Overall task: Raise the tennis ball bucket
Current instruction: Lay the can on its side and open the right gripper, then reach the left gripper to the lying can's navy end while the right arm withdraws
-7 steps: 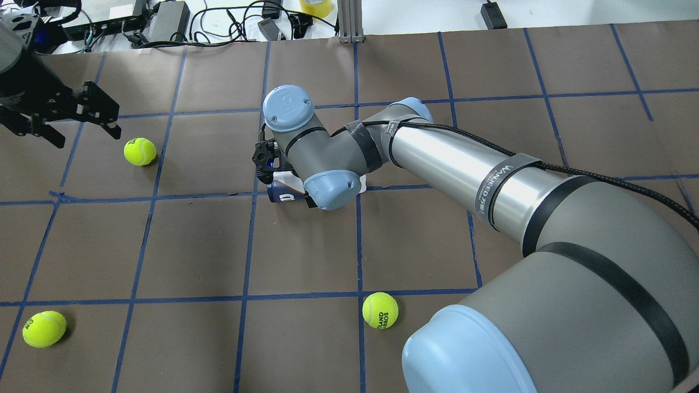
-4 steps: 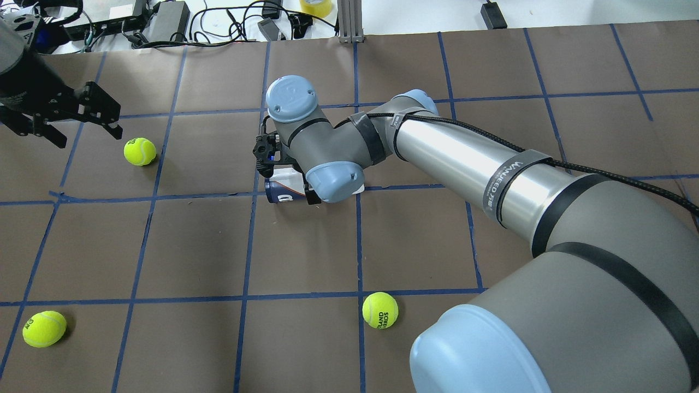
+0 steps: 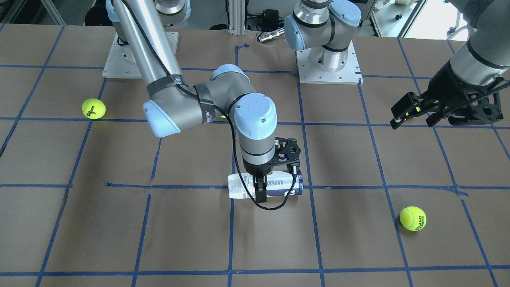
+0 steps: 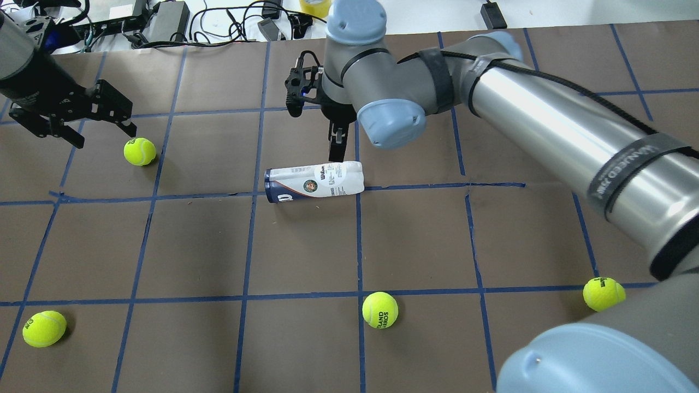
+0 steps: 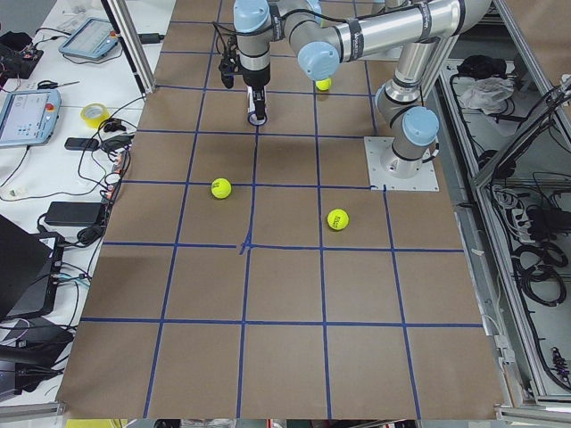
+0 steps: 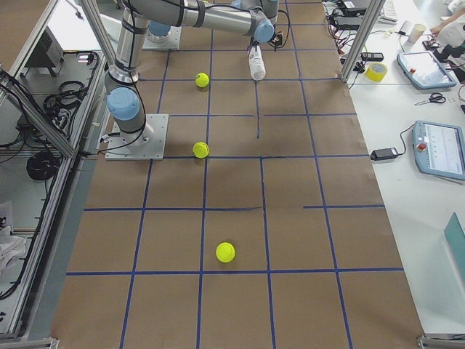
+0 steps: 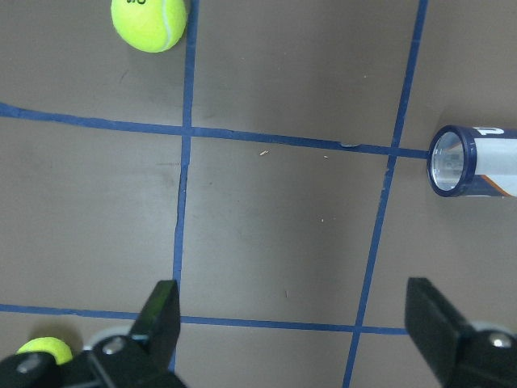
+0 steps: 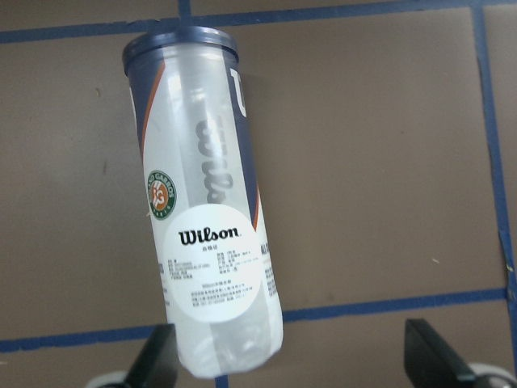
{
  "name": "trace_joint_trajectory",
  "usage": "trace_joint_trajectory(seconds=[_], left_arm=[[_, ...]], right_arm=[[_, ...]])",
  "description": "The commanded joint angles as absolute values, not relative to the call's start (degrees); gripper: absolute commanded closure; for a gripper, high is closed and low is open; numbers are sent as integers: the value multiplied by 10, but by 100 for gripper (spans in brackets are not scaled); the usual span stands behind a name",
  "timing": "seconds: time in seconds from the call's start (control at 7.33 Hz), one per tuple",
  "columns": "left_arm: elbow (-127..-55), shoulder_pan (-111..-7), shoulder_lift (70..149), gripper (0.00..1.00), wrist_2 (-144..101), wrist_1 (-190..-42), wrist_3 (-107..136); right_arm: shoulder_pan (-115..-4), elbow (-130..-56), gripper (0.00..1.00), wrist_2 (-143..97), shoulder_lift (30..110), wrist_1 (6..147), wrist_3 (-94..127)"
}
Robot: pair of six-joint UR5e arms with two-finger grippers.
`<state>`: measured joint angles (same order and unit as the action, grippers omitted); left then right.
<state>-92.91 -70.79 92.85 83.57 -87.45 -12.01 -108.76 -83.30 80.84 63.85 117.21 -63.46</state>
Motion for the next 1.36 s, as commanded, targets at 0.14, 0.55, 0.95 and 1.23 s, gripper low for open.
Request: trace_joint_trajectory(seconds=[0.14,0.55,0.95,1.23], left_arm=[[-990,-713,957,0,712,-797,-117],[-1043,-719,1006,0,586,-733,-125],[-1089,-738,1056,0,521,-635,-131],[-1092,-759,1081,0,517,-621,-130]], right_arm=[[-990,-835,0,809,734,1039,-601],[-912,-836,0,819,829,967,-495],[-897,-831,0,881,854,892,-369],[-898,-834,0,880,874,884,-190]])
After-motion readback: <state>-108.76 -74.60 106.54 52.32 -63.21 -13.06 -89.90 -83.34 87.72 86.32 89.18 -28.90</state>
